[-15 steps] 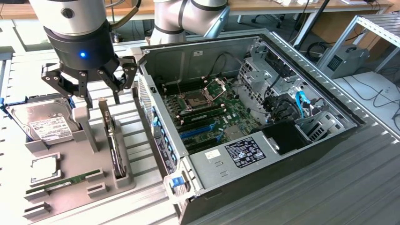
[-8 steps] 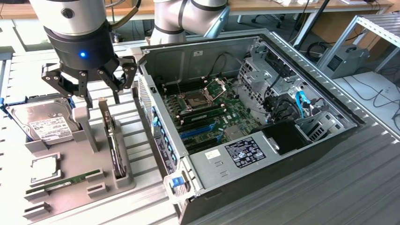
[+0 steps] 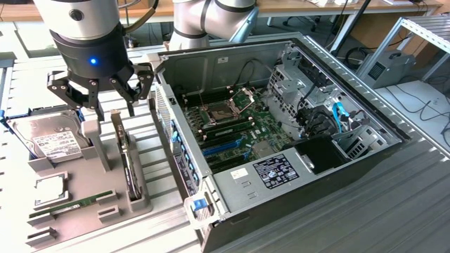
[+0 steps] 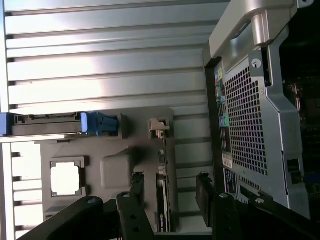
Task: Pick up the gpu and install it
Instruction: 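Pick up the gpu and move the gpu toward the slot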
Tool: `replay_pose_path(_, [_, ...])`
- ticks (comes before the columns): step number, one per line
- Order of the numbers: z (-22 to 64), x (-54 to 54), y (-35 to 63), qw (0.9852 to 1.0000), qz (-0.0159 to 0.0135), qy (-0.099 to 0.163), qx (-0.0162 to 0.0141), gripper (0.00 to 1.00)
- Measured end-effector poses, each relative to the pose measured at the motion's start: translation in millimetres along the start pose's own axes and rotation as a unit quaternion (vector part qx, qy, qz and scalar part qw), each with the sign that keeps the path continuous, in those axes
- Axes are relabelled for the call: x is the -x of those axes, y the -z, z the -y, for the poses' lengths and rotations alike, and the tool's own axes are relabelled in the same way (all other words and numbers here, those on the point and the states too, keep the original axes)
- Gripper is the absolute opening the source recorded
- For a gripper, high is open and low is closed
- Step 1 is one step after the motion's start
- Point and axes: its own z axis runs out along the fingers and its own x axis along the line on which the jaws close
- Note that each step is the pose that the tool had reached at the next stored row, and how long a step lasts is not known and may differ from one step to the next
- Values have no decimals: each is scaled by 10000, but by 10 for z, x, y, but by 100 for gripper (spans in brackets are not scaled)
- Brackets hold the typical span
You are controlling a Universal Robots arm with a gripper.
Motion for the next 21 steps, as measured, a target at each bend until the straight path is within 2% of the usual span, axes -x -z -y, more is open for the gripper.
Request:
replay_pose_path(15, [-8,-7,-25,10000,0,0,-3,55])
replay_pose_path(21, [-8,-8,-25,10000,2,1,-27,55])
